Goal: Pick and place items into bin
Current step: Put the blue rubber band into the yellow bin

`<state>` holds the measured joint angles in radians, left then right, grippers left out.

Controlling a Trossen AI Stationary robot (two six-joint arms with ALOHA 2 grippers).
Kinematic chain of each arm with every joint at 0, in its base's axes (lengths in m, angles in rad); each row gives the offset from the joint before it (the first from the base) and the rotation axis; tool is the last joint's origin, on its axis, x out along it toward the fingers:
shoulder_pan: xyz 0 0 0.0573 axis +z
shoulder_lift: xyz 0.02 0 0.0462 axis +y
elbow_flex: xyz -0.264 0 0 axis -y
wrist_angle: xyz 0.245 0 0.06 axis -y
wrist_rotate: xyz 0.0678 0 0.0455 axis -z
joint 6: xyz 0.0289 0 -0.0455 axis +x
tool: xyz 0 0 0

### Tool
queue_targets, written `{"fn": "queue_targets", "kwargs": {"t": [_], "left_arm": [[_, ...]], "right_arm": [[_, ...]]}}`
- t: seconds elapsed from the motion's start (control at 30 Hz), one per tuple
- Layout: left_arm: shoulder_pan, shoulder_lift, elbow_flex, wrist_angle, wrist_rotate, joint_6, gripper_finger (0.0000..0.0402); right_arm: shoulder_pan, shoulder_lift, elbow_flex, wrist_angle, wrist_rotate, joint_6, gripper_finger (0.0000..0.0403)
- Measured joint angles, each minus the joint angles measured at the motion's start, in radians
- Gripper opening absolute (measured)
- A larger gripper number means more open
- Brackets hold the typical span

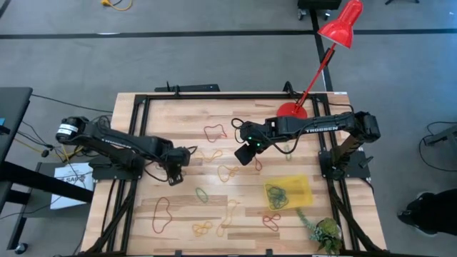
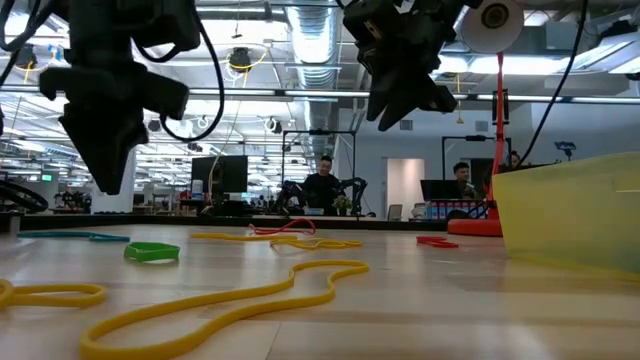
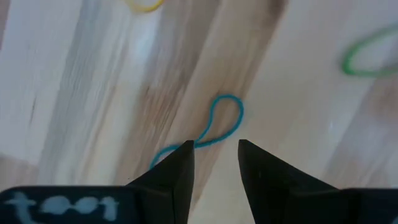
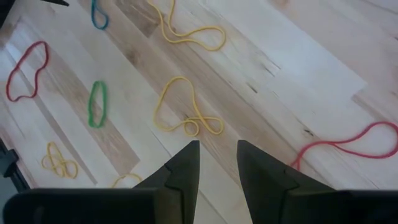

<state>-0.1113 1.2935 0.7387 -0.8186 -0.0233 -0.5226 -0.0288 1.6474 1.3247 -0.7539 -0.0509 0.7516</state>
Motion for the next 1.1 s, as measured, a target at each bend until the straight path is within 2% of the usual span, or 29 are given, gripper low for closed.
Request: {"fn": "queue_targets", "kwargs": {"t": [0.23, 0.4, 0.63, 0.73, 1.1], "left_arm": [[-0.056, 0.125, 0.000, 0.007, -0.040, -0.110, 0.0114], [-0.068, 0.173, 0.000, 0.002, -0.139, -0.098, 0.0114], [-0.065, 0.182, -0.001, 0.038, -0.101, -0.051, 0.0114], [-0.072, 0.181, -0.030, 0.112, -0.075, -0.041, 0.0114], [-0.054, 0.172, -0.115, 0.224, -0.036, -0.087, 0.0103]], "right_arm": [[0.000, 0.000, 0.000, 0.008, 0.000, -0.019, 0.0102], [0.000, 0.000, 0.000, 0.007, 0.000, -0.027, 0.0102], [0.001, 0.000, 0.000, 0.007, 0.000, -0.027, 0.0102], [0.002, 0.000, 0.000, 0.007, 0.000, -0.026, 0.0102], [0.002, 0.000, 0.000, 0.007, 0.000, -0.026, 0.0102]]}}
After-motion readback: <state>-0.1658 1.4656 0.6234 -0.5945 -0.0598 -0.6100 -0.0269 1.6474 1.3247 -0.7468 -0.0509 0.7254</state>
